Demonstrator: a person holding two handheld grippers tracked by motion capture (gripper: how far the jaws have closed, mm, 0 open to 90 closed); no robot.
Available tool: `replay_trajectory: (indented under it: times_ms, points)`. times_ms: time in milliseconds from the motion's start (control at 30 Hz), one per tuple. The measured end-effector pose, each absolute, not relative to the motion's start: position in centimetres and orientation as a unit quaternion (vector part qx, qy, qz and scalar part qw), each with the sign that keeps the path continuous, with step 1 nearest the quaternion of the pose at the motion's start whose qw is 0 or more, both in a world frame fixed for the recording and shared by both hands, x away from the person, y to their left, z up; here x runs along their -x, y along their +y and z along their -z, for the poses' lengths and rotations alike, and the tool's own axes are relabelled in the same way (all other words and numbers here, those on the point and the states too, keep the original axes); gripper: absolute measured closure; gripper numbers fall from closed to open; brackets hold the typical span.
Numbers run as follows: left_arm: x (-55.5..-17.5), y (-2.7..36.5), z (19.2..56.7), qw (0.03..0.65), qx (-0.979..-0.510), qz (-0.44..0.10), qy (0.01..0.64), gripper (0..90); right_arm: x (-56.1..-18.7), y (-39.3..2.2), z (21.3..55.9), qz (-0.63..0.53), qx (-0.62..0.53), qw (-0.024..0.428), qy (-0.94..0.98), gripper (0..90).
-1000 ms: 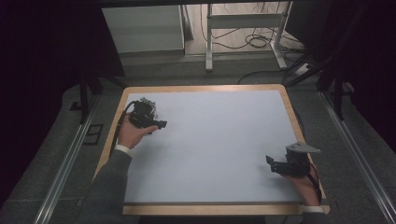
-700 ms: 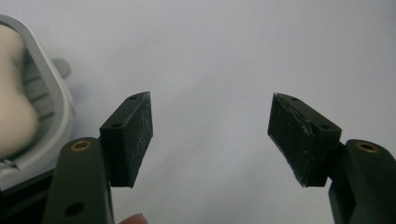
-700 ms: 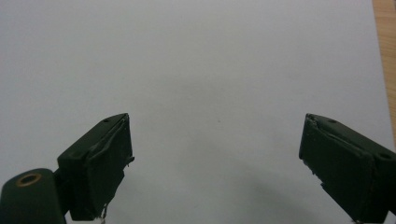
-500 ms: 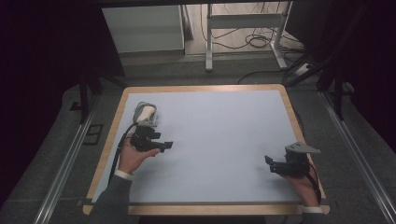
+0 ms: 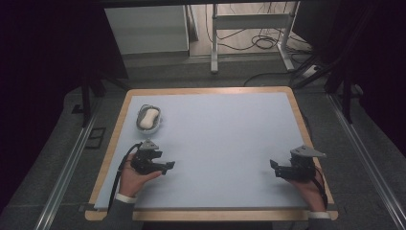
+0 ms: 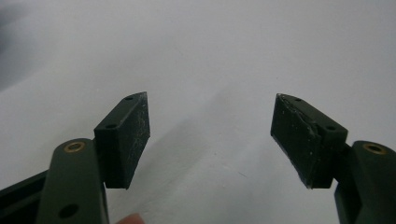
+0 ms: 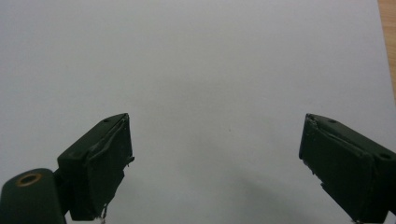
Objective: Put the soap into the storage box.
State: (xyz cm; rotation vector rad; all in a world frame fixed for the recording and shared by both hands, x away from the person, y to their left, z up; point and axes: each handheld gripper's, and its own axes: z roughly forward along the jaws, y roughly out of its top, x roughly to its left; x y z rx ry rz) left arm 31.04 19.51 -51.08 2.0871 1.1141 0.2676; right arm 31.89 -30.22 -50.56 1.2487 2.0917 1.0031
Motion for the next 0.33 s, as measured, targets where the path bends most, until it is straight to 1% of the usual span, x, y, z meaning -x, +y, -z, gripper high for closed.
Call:
replay_trajectory:
  times_ms: [333]
  points:
    - [-31.05, 19.39, 51.01, 0.378, -0.813, -0.103, 0.43, 28.1, -31.81, -30.03, 50.5, -0.373, -0.456, 0.251, 0.769, 9.4]
